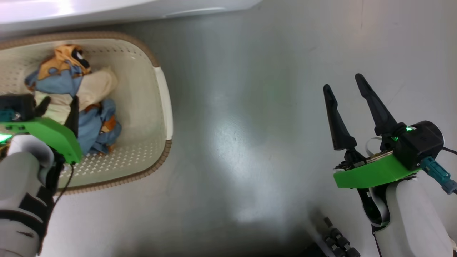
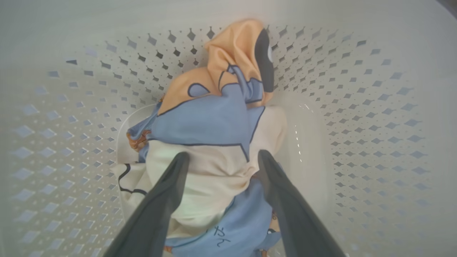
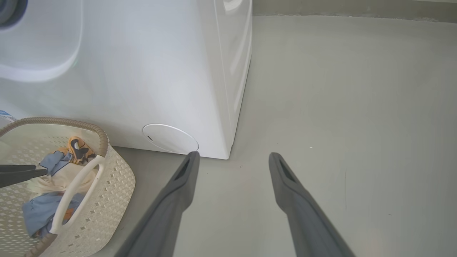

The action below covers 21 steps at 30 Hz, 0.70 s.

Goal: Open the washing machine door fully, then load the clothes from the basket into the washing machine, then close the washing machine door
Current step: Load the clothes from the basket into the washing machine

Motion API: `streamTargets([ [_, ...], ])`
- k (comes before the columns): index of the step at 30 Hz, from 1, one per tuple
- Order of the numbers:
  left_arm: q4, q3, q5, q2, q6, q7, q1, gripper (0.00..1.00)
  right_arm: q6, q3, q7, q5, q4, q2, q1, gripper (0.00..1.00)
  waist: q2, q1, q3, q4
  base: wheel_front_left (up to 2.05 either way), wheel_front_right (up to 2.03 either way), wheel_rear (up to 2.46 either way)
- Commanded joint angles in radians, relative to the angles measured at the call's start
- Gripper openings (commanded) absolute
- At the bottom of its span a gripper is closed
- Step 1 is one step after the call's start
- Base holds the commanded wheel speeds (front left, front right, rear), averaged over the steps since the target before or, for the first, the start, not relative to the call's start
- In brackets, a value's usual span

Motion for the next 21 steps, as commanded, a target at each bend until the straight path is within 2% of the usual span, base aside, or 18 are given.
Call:
streamTargets([
  [1, 0.012, 0.007, -0.02, 0.056, -0.001, 0.001, 0.005, 1.0, 0.003, 0.025, -0.005, -0.012, -0.024, 0.007, 0.018, 1.0, 0.0, 0.0, 0.021, -0.015, 0.0, 0.0, 0.0],
  [12, 0.075, -0.068, -0.068, 0.068, -0.001, 0.02, -0.081, 1.0, 0.003, 0.042, -0.005, -0.023, -0.056, 0.004, 0.022, 1.0, 0.0, 0.0, 0.065, -0.032, 0.0, 0.0, 0.0],
  [13, 0.079, -0.074, -0.07, 0.068, -0.001, 0.019, -0.086, 0.85, 0.003, 0.041, -0.005, -0.024, -0.058, 0.004, 0.023, 1.0, 0.0, 0.0, 0.066, -0.032, 0.0, 0.0, 0.0],
  [14, 0.079, -0.074, -0.07, 0.068, -0.001, 0.019, -0.086, 0.85, 0.003, 0.041, -0.005, -0.024, -0.058, 0.004, 0.023, 1.0, 0.0, 0.0, 0.066, -0.032, 0.0, 0.0, 0.0],
  [15, 0.083, -0.076, -0.075, 0.068, -0.001, 0.019, -0.09, 0.44, 0.003, 0.041, -0.005, -0.024, -0.06, 0.004, 0.025, 1.0, 0.0, 0.0, 0.068, -0.032, 0.0, 0.0, 0.0],
  [16, 0.086, -0.08, -0.078, 0.068, -0.001, 0.018, -0.093, 0.09, 0.003, 0.04, -0.005, -0.024, -0.062, 0.004, 0.025, 1.0, 0.0, 0.0, 0.069, -0.033, 0.0, 0.0, 0.0],
  [17, 0.089, -0.083, -0.081, 0.068, -0.001, 0.018, -0.096, 0.0, 0.003, 0.039, -0.005, -0.025, -0.063, 0.004, 0.026, 1.0, 0.0, 0.0, 0.069, -0.033, 0.0, 0.0, 0.0],
  [21, 0.097, -0.093, -0.102, 0.06, -0.001, 0.015, -0.093, 0.0, 0.003, 0.037, -0.005, -0.028, -0.063, 0.004, 0.023, 1.0, 0.0, 0.0, 0.058, -0.031, 0.0, 0.0, 0.0],
])
